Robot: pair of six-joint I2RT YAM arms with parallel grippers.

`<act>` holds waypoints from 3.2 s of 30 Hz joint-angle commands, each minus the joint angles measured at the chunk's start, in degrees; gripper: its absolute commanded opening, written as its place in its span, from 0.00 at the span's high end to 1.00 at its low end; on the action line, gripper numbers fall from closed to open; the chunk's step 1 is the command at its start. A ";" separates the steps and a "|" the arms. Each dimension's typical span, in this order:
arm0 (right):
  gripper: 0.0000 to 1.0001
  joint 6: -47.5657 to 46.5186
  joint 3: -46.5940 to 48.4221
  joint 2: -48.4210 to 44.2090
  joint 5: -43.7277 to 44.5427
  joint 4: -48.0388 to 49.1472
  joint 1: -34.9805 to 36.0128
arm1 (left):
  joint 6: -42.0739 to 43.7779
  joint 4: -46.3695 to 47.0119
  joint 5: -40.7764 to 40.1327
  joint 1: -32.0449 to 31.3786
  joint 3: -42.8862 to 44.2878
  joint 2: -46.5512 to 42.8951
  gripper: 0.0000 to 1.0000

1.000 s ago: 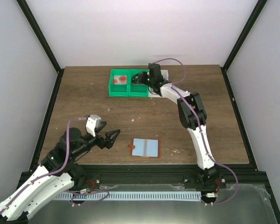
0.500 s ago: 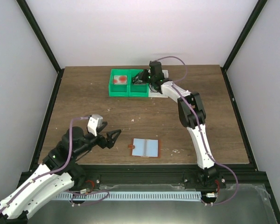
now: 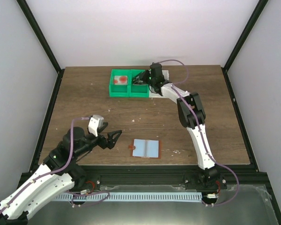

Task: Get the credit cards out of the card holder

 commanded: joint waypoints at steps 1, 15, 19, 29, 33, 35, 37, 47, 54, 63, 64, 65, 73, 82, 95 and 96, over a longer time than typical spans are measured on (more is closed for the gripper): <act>0.99 2.11 -2.65 -0.20 3.53 3.97 -0.37 | 0.75 1.13 -0.37 -0.40 -0.33 -1.00 0.00; 0.98 2.63 -2.49 1.55 4.72 4.00 0.01 | 0.80 1.13 -0.46 -0.51 -0.42 -1.54 0.00; 0.93 2.40 -1.28 1.63 6.02 2.70 0.40 | 0.86 1.13 -0.56 -0.45 -0.42 -1.49 0.00; 0.91 1.58 0.77 1.42 7.35 0.04 1.15 | 0.89 0.86 -1.30 -0.44 -0.37 -2.10 0.00; 0.88 -1.26 4.77 0.49 5.98 -2.91 1.12 | 0.91 0.76 -1.64 -0.45 -0.27 -1.75 0.00; 0.85 -2.31 5.16 -1.24 5.47 -4.10 1.10 | 0.82 0.71 -2.29 -0.44 -0.10 -1.21 0.00; 0.81 -3.53 4.72 -3.99 4.63 -5.06 1.03 | 0.43 0.30 -3.40 -0.44 0.11 -0.46 0.00; 0.85 -14.68 -0.22 -12.22 0.88 -15.40 1.68 | -0.20 0.26 -2.87 -0.48 0.56 1.27 0.00; 0.75 -16.97 -13.51 -25.07 -1.81 -20.46 4.08 | -1.41 0.72 0.31 -0.47 1.29 4.85 0.00; 0.58 -13.04 -42.74 -51.47 -6.64 -20.85 8.53 | -7.44 4.05 12.17 -0.44 1.71 17.65 0.14; 0.57 -12.39 -45.71 -53.79 -7.25 -20.87 8.95 | -8.50 6.17 14.03 -0.45 0.54 18.49 0.17; 0.55 -11.77 -48.56 -56.19 -7.76 -20.77 9.31 | -9.73 8.44 15.35 -0.45 -0.51 19.34 0.19; 0.55 -7.60 -69.18 -72.82 -11.60 -20.93 11.83 | -17.66 23.12 21.32 -0.53 -6.97 29.04 0.31; 0.58 0.73 -87.75 -83.26 -13.82 -13.62 17.13 | -25.96 44.53 27.27 -0.53 -10.85 45.89 0.27; 0.64 1.61 -95.03 -76.20 -11.84 -4.32 19.32 | -24.31 48.42 25.79 -0.58 -9.51 56.72 0.25; 0.64 1.55 -95.23 -75.56 -11.88 -3.85 19.36 | -24.16 48.07 25.56 -0.53 -9.66 56.85 0.24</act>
